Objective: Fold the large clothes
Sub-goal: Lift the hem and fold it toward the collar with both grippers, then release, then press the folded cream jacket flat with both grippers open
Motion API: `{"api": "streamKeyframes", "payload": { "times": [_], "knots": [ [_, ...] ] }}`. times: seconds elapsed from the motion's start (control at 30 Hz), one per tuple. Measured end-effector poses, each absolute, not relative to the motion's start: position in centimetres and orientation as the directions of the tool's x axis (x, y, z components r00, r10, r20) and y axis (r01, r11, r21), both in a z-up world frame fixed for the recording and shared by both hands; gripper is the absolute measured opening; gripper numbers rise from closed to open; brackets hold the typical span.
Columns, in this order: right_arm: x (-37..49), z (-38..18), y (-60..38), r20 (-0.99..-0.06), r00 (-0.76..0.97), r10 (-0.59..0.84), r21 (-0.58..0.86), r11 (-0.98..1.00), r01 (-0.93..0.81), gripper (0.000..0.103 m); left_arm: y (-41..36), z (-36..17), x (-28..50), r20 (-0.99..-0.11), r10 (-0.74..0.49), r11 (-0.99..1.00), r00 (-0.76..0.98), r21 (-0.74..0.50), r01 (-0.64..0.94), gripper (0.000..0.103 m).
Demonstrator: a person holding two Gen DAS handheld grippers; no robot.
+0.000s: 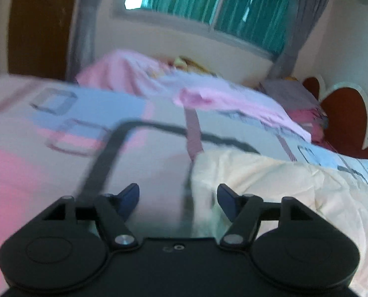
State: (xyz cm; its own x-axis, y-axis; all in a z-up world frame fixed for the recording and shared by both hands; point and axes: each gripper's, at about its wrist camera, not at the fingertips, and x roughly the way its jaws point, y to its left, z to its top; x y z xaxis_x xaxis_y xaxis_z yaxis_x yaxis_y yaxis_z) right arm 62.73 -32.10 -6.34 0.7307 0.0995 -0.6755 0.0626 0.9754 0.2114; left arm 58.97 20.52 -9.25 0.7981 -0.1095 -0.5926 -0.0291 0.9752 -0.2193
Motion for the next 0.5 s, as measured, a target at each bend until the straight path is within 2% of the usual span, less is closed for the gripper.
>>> {"api": "streamKeyframes", "payload": {
  "times": [0.1,0.17,0.23,0.37,0.43,0.5],
  "knots": [
    [60.4,-4.2,-30.5,-0.612,0.78,0.131,0.193,0.981,-0.013,0.073,18.7,-6.3,55.8,-0.517,-0.117,0.977,0.848,-0.212,0.005,0.06],
    [59.0,-2.9,-28.2,-0.577,0.798,0.174,0.193,0.978,-0.074,0.06,16.1,-5.0,54.6,-0.487,-0.158,0.974,0.859,-0.22,0.055,0.06],
    [57.8,-1.8,-24.9,-0.557,0.801,0.219,0.189,0.973,-0.135,0.06,12.4,-4.5,53.8,-0.476,-0.205,0.969,0.855,-0.222,0.109,0.06],
    [56.7,-1.3,-17.5,-0.547,0.786,0.289,0.11,0.955,-0.275,0.06,4.6,-5.2,54.3,-0.5,-0.284,0.958,0.818,-0.176,0.226,0.06],
    [57.6,-2.5,-14.9,-0.595,0.757,0.272,0.06,0.954,-0.295,0.06,2.0,-5.9,55.6,-0.528,-0.299,0.954,0.795,-0.156,0.256,0.06],
    [59.1,-4.7,-13.7,-0.652,0.725,0.224,0.023,0.961,-0.276,0.06,0.3,-7.5,57.2,-0.574,-0.259,0.963,0.777,-0.097,0.25,0.062]
  ]
}}
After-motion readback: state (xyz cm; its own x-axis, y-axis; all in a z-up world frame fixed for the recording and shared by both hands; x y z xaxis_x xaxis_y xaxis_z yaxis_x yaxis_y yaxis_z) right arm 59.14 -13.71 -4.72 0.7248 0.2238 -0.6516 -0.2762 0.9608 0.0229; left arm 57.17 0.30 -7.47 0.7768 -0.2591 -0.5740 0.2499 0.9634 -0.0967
